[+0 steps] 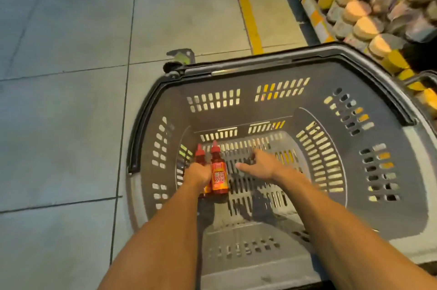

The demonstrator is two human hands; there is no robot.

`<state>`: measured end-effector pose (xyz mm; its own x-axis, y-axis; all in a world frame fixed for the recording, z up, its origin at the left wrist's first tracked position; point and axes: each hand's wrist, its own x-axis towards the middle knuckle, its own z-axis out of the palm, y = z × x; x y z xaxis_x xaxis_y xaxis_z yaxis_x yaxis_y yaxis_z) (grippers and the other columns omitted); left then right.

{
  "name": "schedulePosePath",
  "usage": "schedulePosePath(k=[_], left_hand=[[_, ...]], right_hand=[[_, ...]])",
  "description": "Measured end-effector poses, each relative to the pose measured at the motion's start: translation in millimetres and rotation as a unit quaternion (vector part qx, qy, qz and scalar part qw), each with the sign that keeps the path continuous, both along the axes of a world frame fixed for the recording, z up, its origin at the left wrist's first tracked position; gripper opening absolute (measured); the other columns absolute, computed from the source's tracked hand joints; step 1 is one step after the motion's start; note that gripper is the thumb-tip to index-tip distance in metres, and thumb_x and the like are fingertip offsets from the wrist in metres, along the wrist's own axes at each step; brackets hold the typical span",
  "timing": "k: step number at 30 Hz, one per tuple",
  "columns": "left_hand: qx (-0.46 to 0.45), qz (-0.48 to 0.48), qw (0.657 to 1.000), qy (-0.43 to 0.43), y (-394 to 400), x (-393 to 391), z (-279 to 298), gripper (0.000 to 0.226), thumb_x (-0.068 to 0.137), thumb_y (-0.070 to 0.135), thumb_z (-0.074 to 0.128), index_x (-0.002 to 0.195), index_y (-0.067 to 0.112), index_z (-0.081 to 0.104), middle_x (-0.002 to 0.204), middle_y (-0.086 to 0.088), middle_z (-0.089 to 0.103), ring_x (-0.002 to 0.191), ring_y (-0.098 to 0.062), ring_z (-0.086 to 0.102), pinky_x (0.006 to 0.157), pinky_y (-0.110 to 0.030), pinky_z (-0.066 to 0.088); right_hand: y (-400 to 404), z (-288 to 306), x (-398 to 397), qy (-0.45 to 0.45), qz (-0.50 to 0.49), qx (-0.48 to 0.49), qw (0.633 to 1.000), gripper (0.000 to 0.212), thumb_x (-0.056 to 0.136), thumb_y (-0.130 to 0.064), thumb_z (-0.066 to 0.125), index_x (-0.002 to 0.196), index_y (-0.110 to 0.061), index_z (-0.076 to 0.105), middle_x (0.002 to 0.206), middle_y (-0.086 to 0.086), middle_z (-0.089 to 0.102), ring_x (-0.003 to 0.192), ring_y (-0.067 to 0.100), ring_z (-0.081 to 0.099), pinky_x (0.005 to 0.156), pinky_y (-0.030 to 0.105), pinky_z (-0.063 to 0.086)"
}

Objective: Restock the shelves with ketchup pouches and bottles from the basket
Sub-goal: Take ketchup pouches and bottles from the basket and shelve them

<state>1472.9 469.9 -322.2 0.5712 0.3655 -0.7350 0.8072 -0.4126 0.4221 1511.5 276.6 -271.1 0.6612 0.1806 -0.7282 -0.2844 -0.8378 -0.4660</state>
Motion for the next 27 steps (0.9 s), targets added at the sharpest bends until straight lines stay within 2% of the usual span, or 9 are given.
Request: schedulePosePath(k=[3,7,9,11,15,19,23,25,27], left_hand=[[0.051,-0.001,0.999,0.018,-2.2,-8.0,-21.0,0.043,0.103,0.031,0.047,0.112,-0.005,0.068,0.118,-0.026,0.067,0.107,-0.039,0.064,0.088,-0.040,0.053],[0.100,-0.011,0.995,0.024,-7.3,-13.9,-33.2,0.028,0.093,0.011,0.057,0.112,-0.005,0.069,0.113,-0.027,0.069,0.105,-0.041,0.065,0.090,-0.046,0.053],[0.098,0.003,0.995,0.014,-9.2,-13.2,-34.8,0.032,0.089,0.007,0.059,0.118,-0.004,0.066,0.114,-0.028,0.068,0.107,-0.042,0.064,0.092,-0.045,0.052],[0.083,0.014,0.996,0.016,-9.2,-12.6,-37.8,0.036,0.088,0.008,0.062,0.123,0.001,0.065,0.116,-0.025,0.069,0.108,-0.041,0.064,0.092,-0.043,0.052],[0.044,0.063,0.997,0.024,-4.3,-11.2,-44.7,0.033,0.088,0.014,0.066,0.121,0.010,0.068,0.113,-0.018,0.071,0.103,-0.038,0.066,0.090,-0.045,0.055],[0.006,0.114,0.993,0.020,-0.9,-10.5,-42.7,0.028,0.088,0.011,0.067,0.116,0.015,0.068,0.103,-0.014,0.073,0.094,-0.035,0.068,0.088,-0.047,0.057],[-0.045,0.110,0.993,0.021,-2.0,-8.5,-27.2,0.020,0.087,0.005,0.070,0.101,0.018,0.066,0.087,-0.005,0.070,0.081,-0.021,0.068,0.076,-0.038,0.058],[-0.069,0.106,0.992,0.002,-5.3,-4.9,-8.8,0.016,0.085,0.007,0.075,0.094,0.015,0.065,0.084,-0.005,0.070,0.078,-0.019,0.067,0.068,-0.033,0.054],[-0.101,0.106,0.989,-0.025,-11.0,0.8,13.2,0.020,0.084,0.002,0.075,0.098,0.011,0.064,0.089,-0.008,0.071,0.080,-0.022,0.069,0.067,-0.034,0.055]], right_hand=[[5.6,-31.3,8.3,0.053,-0.033,0.025,0.998,0.068,0.090,-0.055,0.067,0.132,-0.004,0.053,0.132,0.015,0.059,0.119,0.029,0.058,0.102,0.043,0.049],[23.7,-61.2,18.5,0.065,-0.040,0.021,0.997,0.036,0.092,-0.043,0.069,0.094,-0.007,0.064,0.095,0.009,0.061,0.092,0.024,0.058,0.066,0.024,0.044],[31.9,-79.6,14.3,0.089,-0.047,0.034,0.994,0.031,0.093,-0.036,0.070,0.097,-0.005,0.069,0.094,0.009,0.064,0.086,0.021,0.061,0.065,0.027,0.047],[35.8,-93.4,6.0,0.123,-0.064,0.042,0.989,0.034,0.092,-0.033,0.071,0.110,-0.004,0.071,0.094,0.008,0.065,0.080,0.018,0.062,0.064,0.026,0.048],[40.0,-110.0,0.0,0.145,-0.061,0.042,0.987,0.013,0.092,-0.024,0.070,0.101,-0.015,0.068,0.096,0.008,0.065,0.078,0.018,0.057,0.072,0.026,0.043],[36.0,-110.8,2.5,0.139,-0.075,0.055,0.986,0.019,0.092,-0.021,0.069,0.107,-0.010,0.069,0.096,0.008,0.068,0.076,0.018,0.061,0.071,0.027,0.046],[4.4,-91.3,6.6,0.136,-0.103,0.061,0.983,0.019,0.091,-0.031,0.070,0.087,-0.012,0.067,0.081,0.006,0.071,0.074,0.019,0.067,0.060,0.027,0.052],[-15.2,-72.0,8.6,0.116,-0.117,0.082,0.983,0.018,0.088,-0.031,0.074,0.090,-0.014,0.068,0.082,0.006,0.074,0.078,0.020,0.070,0.071,0.035,0.058],[-33.3,-46.5,10.6,0.084,-0.117,0.082,0.986,0.019,0.085,-0.032,0.078,0.089,-0.017,0.068,0.078,0.002,0.074,0.074,0.016,0.071,0.066,0.032,0.056]])
